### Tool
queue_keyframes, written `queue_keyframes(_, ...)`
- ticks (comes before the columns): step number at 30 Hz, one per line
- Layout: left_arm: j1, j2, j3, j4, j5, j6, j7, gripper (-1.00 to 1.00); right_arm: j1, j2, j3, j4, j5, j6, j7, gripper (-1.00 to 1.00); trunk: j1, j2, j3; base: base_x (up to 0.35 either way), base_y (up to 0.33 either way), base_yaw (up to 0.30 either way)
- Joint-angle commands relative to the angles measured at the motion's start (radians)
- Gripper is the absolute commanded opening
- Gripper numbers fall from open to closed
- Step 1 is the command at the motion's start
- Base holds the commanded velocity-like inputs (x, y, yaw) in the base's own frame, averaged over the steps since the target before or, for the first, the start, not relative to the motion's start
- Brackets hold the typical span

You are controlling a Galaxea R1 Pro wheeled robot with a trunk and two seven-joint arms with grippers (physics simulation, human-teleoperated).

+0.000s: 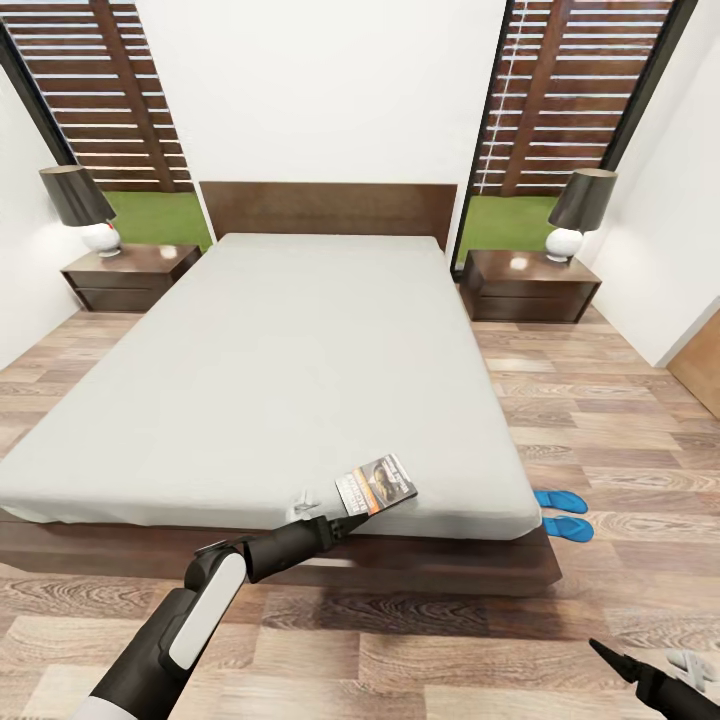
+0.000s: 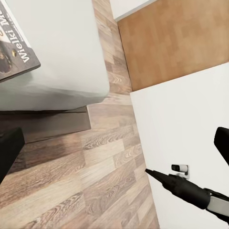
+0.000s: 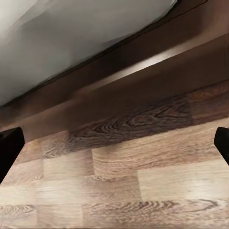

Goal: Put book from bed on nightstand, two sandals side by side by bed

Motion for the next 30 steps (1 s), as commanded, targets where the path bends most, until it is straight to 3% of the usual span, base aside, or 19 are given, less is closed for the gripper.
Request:
queue_keyframes(1,-0.001,0.001,-0.001,0.000,0.007,0.006,0.002,1.00,-0.001,0.000,-0.007,0.002,0.012,-0.007,0.018,1.00,0.000,0.000,-0.001,0.000,0.000,0.000)
queue_keyframes(4,-0.001,0.001,-0.001,0.003,0.007,0.005,0.002,1.00,-0.001,0.000,-0.007,0.002,0.087,-0.007,0.078,1.00,0.000,0.000,-0.001,0.000,0.000,0.000)
queue_keyframes(5,-0.001,0.000,-0.005,0.022,0.006,0.005,0.002,1.00,-0.001,0.000,-0.007,0.002,0.161,-0.007,0.097,1.00,0.000,0.000,-0.001,0.000,0.000,0.000)
queue_keyframes(9,-0.001,0.000,-0.008,0.030,0.006,0.005,0.001,1.00,-0.001,0.001,-0.007,0.010,0.186,-0.007,0.158,1.00,0.000,0.000,-0.001,0.000,0.000,0.000)
queue_keyframes(11,-0.001,0.000,-0.008,0.031,0.005,0.005,0.000,1.00,-0.001,0.003,-0.006,0.029,0.190,-0.006,0.229,1.00,0.000,0.000,-0.001,0.000,0.000,0.000)
queue_keyframes(14,-0.001,0.001,-0.008,0.031,0.005,0.005,-0.001,1.00,-0.001,0.054,-0.005,0.040,0.193,-0.006,0.260,1.00,0.000,0.000,-0.001,0.000,0.000,0.000)
queue_keyframes(19,-0.001,0.001,-0.007,0.030,0.004,0.005,0.000,1.00,-0.001,0.183,-0.004,0.038,0.195,-0.003,0.265,1.00,0.000,0.000,-0.001,0.000,0.000,0.000)
queue_keyframes(22,-0.001,0.001,-0.007,0.031,0.003,0.005,0.001,1.00,-0.001,0.239,0.000,0.036,0.200,0.023,0.264,1.00,0.000,0.000,-0.001,0.000,0.000,0.000)
queue_keyframes(25,-0.002,0.004,-0.006,0.032,0.002,0.005,0.003,1.00,-0.001,0.269,0.009,0.036,0.236,0.044,0.263,1.00,0.000,0.000,-0.001,0.000,0.000,0.000)
queue_keyframes(30,-0.002,0.017,-0.006,0.032,0.001,0.005,0.003,1.00,-0.001,0.279,0.011,0.037,0.263,0.050,0.263,1.00,0.000,0.000,-0.001,0.000,0.000,0.000)
